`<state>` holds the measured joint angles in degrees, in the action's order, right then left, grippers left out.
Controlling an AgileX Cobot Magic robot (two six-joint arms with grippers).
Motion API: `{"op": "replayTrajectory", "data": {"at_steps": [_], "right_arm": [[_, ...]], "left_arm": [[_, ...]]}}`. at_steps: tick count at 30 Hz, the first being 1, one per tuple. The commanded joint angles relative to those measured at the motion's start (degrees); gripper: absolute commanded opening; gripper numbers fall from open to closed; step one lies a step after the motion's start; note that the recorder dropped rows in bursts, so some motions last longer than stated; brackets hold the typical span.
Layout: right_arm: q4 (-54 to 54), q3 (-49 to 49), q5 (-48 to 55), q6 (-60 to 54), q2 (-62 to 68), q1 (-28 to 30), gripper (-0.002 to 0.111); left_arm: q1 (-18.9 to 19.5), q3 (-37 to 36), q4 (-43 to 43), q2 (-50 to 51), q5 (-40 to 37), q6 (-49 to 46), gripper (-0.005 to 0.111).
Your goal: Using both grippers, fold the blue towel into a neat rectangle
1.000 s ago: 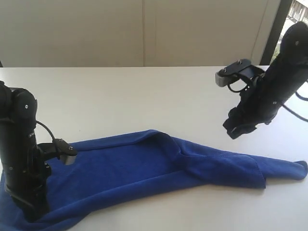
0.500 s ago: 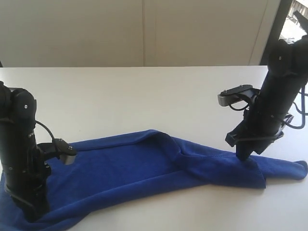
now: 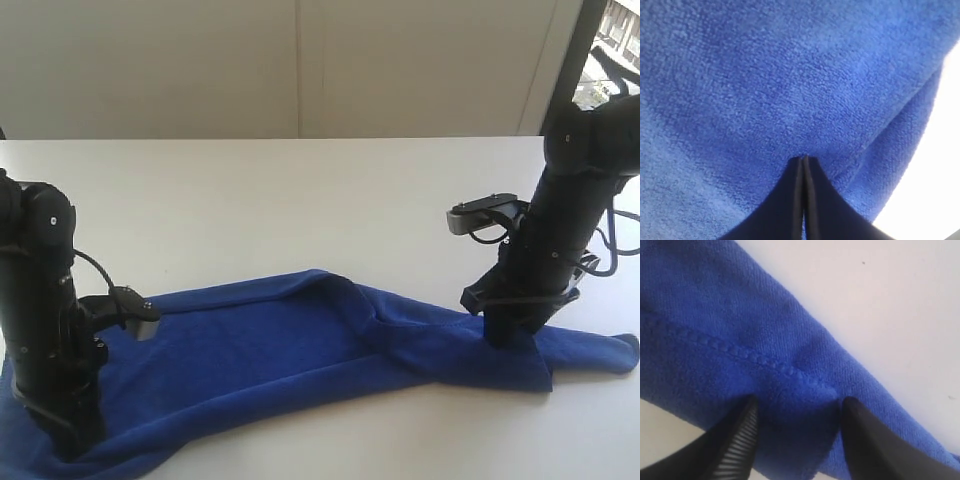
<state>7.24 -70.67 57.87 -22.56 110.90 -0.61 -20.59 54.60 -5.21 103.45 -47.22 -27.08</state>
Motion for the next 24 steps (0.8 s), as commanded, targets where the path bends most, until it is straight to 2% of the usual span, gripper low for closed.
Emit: {"op": "replayTrajectory", "data": {"at_steps": [1,5,9,15,20,24], "right_arm": [[1.43,-0.49,-0.14,-0.12,-0.07,0.61,0.041],[2.89,-0.49,0.43,-0.80,-0.07,0.61,0.018],[2.00,-0.59,-0.29,-0.80,-0.07,0.63,0.003],[-3.04,-3.72,-2.84,2.82,-2.07,0.63,0.001],[-17.46,-8.44,-4.08,11.36,-3.74,0.63,0.001],[-22.33,-10.85,-6.70,11.50,-3.74,0.63,0.001]], "left_arm": [[-0.16,-0.85,-2.86,1.24,7.25,0.16,0.000],[-0.16,-0.85,-2.86,1.24,7.44,0.16,0.000],[-0.16,-0.85,-2.86,1.24,7.70,0.16,0.000],[-0.16,-0.85,-2.86,1.24,6.67,0.16,0.000],[-0.16,-0.85,-2.86,1.24,6.55,0.16,0.000],[-0.16,-0.85,-2.86,1.24,6.55,0.16,0.000]]}}
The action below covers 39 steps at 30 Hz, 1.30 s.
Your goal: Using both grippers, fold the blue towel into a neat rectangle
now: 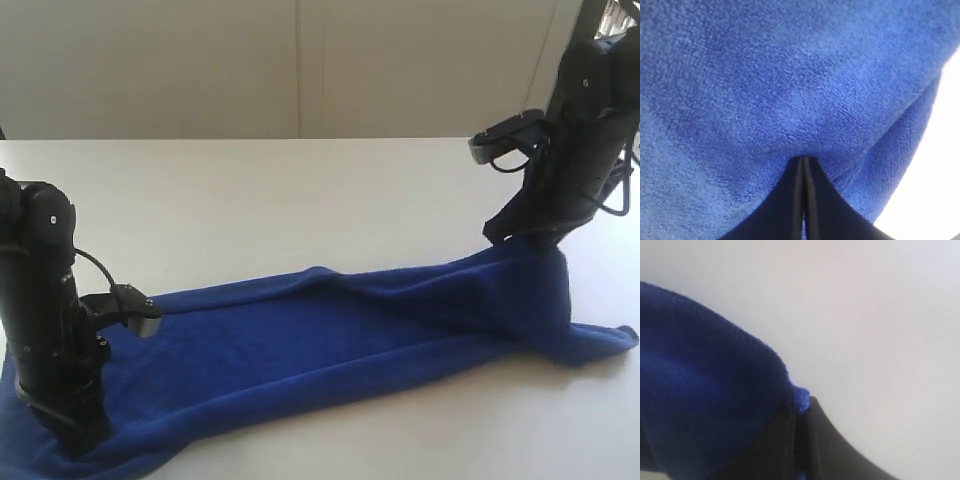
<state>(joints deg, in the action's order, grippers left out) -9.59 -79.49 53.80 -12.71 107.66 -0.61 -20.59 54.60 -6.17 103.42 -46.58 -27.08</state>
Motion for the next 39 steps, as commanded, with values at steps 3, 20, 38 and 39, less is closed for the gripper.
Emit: {"op": "replayTrajectory", "data": {"at_steps": [3,20,38,39], "right_arm": [[-8.38,-3.02,-8.12,3.68,-0.09,0.63,0.001],[-34.16,-8.03,-32.33,24.36,15.11,1.24,0.001],[-33.56,-12.40,-22.16,28.30,14.83,1.24,0.068],[-33.56,-12.40,-22.16,28.30,13.34,1.24,0.068]], "left_arm": [[-0.16,-0.85,-1.89,1.28,5.91,0.16,0.000],[-0.16,-0.85,-1.89,1.28,5.92,0.16,0.000],[-0.05,2.04,-1.21,0.18,6.49,1.79,0.034],[-0.05,3.17,-0.53,-0.60,5.12,1.79,0.039]]}}
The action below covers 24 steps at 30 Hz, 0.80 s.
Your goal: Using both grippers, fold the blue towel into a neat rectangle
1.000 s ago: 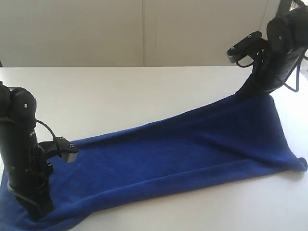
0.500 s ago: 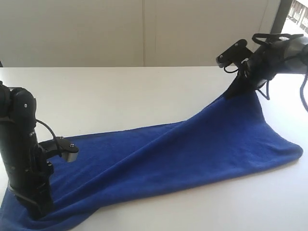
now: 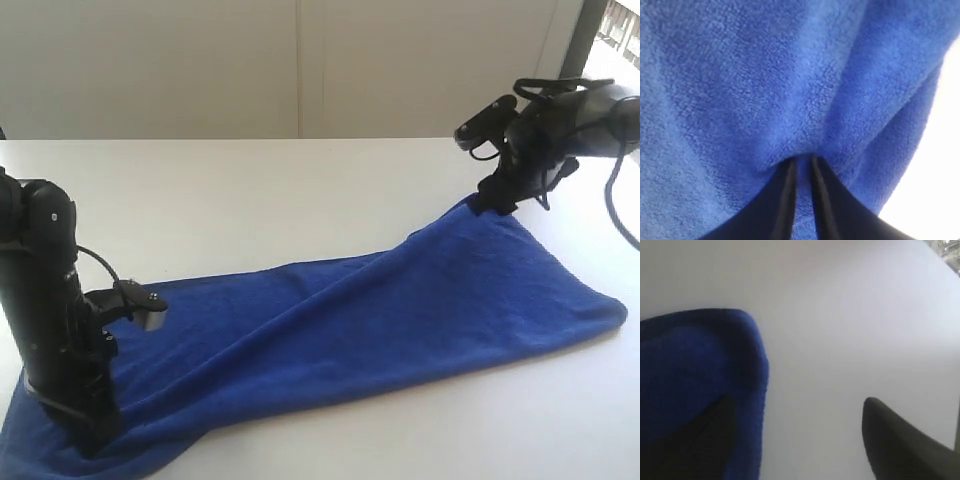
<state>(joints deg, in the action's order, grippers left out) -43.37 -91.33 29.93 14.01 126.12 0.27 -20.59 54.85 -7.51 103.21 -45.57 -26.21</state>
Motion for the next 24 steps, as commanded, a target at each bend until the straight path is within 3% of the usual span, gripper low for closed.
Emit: {"op": "replayTrajectory", "data": {"at_steps": [1,5,8,11,15,19,24], "right_arm": [[0.22,-0.56,1.71,1.57,-6.75,0.37,0.068],[4.81,-0.56,2.68,1.57,-13.23,0.25,0.068],[9.88,-0.56,7.15,-0.37,-17.38,0.25,0.065],[14.80,-0.56,13.39,-6.03,-19.81,0.25,0.062],[18.46,-0.13,19.51,-9.95,-20.09,0.25,0.062],[23.90,2.80,19.78,-11.93,-20.09,0.25,0.062],[30.95,6.75,18.60,-17.52,-20.09,0.25,0.062]], "left_arm": [[-0.05,4.61,1.48,-1.34,3.31,1.25,0.045],[-0.05,9.22,2.06,-5.17,5.41,6.19,0.048],[-0.05,11.40,4.79,-6.91,8.07,9.80,0.035],[-0.05,12.88,8.18,-6.88,5.88,11.49,0.021],[0.30,12.50,12.06,-5.17,5.11,12.89,0.023],[3.50,12.50,20.65,-1.20,7.48,22.19,0.020],[8.11,12.50,22.11,3.70,12.64,23.07,0.000]]}}
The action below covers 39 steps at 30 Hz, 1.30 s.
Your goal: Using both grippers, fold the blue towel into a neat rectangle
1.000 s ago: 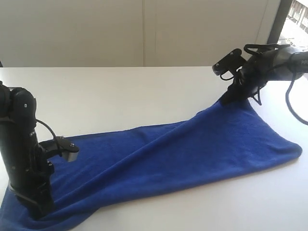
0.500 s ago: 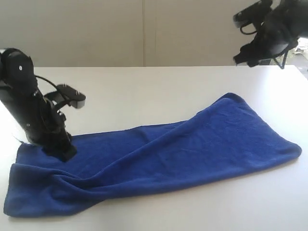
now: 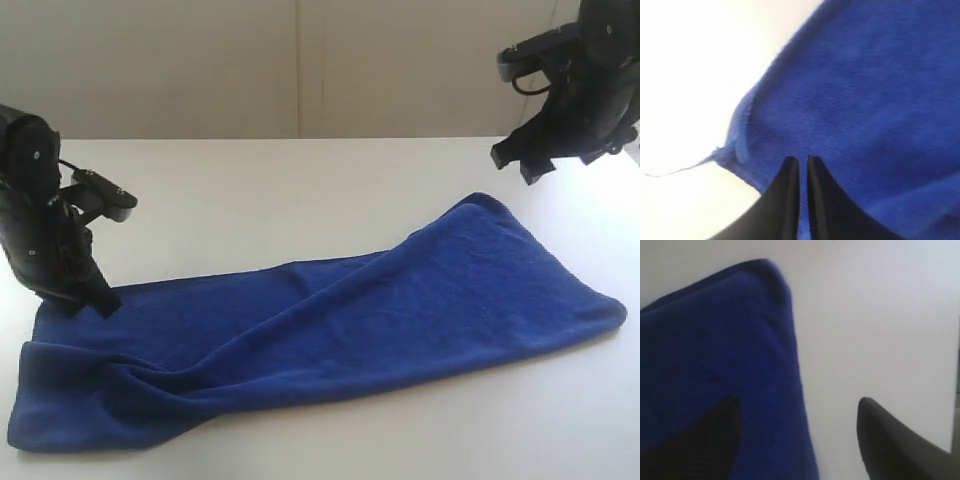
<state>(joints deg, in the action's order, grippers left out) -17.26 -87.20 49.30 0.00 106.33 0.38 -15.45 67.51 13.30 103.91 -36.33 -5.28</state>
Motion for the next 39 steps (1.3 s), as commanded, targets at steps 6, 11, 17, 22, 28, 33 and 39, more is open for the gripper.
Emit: {"op": "replayTrajectory", "data": {"at_steps": [6,11,17,22,28,33,39], "right_arm": [[5.44,4.62,-1.76,-3.50,-0.30,0.14,0.062],[5.44,4.63,-2.03,-3.50,-0.07,0.14,0.062],[6.11,4.63,-2.28,-3.50,-0.07,0.14,0.062],[6.10,4.63,-2.55,-3.50,0.03,0.14,0.062],[6.10,4.63,-1.70,-3.50,0.16,0.14,0.062],[4.14,4.63,2.60,-2.62,0.16,1.03,0.062],[6.73,4.63,5.91,-5.43,0.16,4.32,0.062]], "left_arm": [[6.36,-0.05,1.77,6.95,7.04,2.13,0.000],[6.81,-0.05,6.43,8.76,13.83,2.13,0.000],[8.25,0.56,14.09,11.56,18.74,6.44,0.000],[10.68,3.79,15.88,13.66,19.80,9.80,0.000],[10.69,8.80,14.07,13.66,20.62,10.67,0.003],[10.69,13.75,13.18,12.39,14.38,11.76,0.030],[10.69,18.20,7.10,9.05,4.53,11.76,0.054]]}}
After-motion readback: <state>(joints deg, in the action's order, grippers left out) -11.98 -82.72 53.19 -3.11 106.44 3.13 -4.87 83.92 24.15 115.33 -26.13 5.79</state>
